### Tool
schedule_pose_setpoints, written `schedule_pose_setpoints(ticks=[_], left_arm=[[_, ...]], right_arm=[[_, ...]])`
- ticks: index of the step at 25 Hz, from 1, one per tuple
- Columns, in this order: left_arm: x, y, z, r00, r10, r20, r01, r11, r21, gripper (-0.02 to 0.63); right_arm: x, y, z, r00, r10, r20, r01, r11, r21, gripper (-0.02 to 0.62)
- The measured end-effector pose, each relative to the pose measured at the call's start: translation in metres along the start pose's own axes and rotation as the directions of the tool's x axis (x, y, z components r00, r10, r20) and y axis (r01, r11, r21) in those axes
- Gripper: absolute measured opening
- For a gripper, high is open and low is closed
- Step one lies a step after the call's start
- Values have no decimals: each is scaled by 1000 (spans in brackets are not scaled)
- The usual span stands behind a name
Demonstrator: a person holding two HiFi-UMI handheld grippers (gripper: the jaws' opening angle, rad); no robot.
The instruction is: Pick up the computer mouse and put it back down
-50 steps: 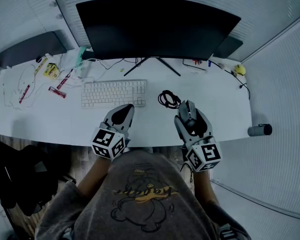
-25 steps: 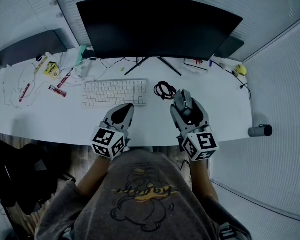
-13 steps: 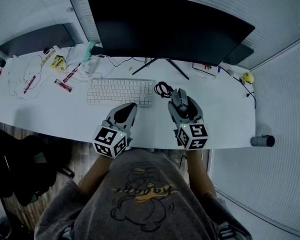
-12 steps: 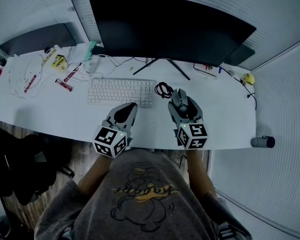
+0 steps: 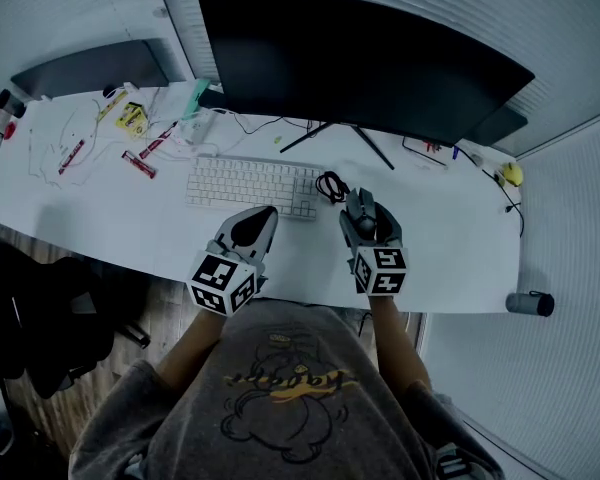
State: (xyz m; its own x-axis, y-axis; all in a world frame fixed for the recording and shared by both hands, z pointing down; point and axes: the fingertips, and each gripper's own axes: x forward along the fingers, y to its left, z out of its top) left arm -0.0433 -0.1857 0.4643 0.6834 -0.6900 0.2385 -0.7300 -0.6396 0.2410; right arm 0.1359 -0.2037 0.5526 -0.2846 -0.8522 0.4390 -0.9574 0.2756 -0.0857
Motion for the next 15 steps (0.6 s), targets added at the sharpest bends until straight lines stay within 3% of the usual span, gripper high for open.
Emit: schedule_pose_setpoints(ticks=[15], left_arm=[[8, 6, -6, 999, 7, -39, -7, 1000, 16, 18]], right_arm=[[45, -13, -45, 994, -23, -105, 21, 1000, -14, 307]])
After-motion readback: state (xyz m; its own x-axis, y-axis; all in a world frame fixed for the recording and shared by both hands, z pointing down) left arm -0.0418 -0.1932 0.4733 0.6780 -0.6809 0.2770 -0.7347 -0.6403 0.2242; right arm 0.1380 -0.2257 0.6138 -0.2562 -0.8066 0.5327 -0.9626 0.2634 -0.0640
